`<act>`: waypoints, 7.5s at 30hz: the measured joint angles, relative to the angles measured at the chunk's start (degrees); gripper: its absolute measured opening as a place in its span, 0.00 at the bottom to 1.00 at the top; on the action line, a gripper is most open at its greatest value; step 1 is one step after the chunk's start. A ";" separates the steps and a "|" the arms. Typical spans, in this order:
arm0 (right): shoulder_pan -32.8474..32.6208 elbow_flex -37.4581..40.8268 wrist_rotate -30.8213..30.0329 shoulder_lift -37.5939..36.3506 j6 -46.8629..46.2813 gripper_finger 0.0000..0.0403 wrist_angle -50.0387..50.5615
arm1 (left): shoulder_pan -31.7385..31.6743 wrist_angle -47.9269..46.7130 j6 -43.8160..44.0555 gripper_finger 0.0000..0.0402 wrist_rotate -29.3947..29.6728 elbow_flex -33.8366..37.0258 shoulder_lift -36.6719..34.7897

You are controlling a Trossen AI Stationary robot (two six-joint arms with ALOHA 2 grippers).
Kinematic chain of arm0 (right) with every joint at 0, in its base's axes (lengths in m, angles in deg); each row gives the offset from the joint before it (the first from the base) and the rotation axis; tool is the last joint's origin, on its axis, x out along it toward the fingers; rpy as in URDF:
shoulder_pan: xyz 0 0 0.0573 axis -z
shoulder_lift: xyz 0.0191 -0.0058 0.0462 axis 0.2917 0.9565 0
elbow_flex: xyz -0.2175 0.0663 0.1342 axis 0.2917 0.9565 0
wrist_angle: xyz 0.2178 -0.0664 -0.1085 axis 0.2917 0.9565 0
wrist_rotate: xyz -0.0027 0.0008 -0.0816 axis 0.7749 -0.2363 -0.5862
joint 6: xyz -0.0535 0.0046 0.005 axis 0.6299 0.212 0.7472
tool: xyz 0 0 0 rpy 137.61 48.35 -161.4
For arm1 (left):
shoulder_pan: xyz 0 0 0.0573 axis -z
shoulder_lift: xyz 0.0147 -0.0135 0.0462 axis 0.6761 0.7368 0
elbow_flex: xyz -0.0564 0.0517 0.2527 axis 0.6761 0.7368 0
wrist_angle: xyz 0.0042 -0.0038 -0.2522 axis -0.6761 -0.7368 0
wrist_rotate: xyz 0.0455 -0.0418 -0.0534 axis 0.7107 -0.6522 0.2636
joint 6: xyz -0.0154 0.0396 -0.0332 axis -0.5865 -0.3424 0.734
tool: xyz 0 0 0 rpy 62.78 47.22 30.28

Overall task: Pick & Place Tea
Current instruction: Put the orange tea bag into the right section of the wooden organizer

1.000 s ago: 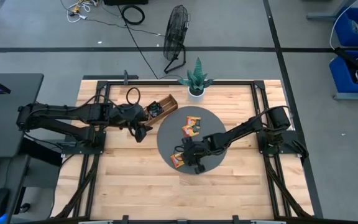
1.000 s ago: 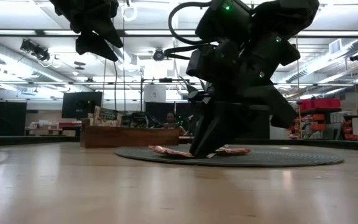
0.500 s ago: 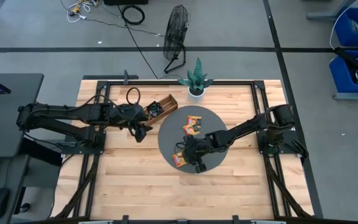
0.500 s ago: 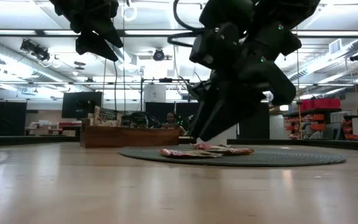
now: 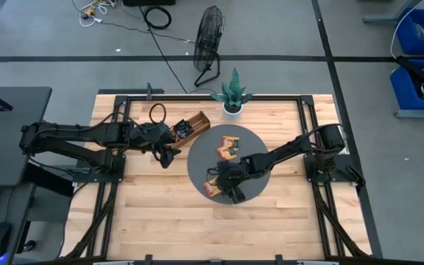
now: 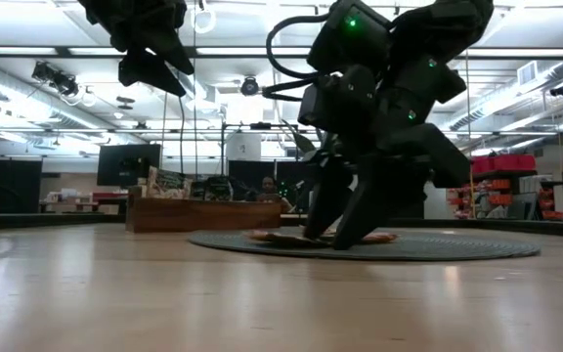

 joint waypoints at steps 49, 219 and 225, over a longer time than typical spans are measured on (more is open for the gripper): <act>-8.19 -29.51 -35.66 -6.82 44.23 0.00 13.42 | 1.27 21.09 39.31 0.62 -29.68 0.04 -0.02; 13.07 -42.91 2.76 -17.66 -19.32 0.00 31.79 | -3.50 -9.53 -15.06 0.49 -11.65 -44.24 11.51; 13.16 -42.88 2.66 -16.94 -18.67 0.00 32.73 | -4.27 -13.50 -15.51 0.54 -14.19 -49.15 17.93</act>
